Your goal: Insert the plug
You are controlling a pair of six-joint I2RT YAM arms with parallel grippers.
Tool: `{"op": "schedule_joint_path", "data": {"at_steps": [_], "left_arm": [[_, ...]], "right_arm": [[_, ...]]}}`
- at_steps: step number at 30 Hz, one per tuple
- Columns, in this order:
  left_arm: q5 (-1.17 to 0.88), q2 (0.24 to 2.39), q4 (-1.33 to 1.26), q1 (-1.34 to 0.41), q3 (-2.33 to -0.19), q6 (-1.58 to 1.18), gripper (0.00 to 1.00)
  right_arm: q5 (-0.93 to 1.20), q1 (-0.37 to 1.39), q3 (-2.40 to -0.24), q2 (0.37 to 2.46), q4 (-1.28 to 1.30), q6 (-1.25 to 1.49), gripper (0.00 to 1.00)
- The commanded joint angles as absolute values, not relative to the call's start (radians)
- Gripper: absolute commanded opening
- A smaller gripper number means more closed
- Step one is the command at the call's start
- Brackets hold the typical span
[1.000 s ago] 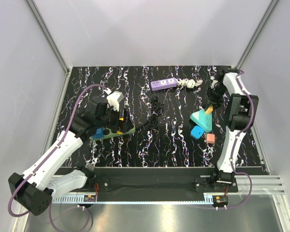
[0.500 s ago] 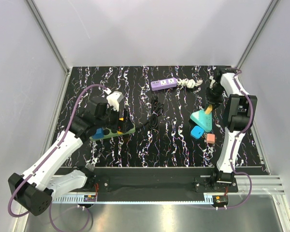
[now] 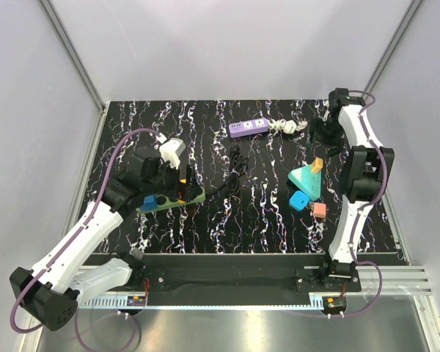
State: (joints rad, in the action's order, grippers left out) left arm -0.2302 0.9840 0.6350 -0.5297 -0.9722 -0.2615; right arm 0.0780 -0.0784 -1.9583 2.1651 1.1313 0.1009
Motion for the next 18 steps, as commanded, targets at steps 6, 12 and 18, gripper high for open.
{"op": "schedule_joint_path", "data": {"at_steps": [6, 12, 18], "left_arm": [[-0.218, 0.960, 0.595, -0.526, -0.973, -0.259, 0.93], [-0.239, 0.980, 0.588, -0.525, -0.966, -0.267, 0.92], [-0.293, 0.991, 0.568, -0.525, -0.956, -0.279, 0.91]], "right_arm": [[-0.087, -0.074, -1.679, 1.781, 1.111, 0.209, 0.86], [-0.086, -0.072, -1.333, 1.588, 1.031, 0.313, 0.84], [-0.017, -0.055, -1.086, 1.554, 0.896, 0.362, 0.80]]}}
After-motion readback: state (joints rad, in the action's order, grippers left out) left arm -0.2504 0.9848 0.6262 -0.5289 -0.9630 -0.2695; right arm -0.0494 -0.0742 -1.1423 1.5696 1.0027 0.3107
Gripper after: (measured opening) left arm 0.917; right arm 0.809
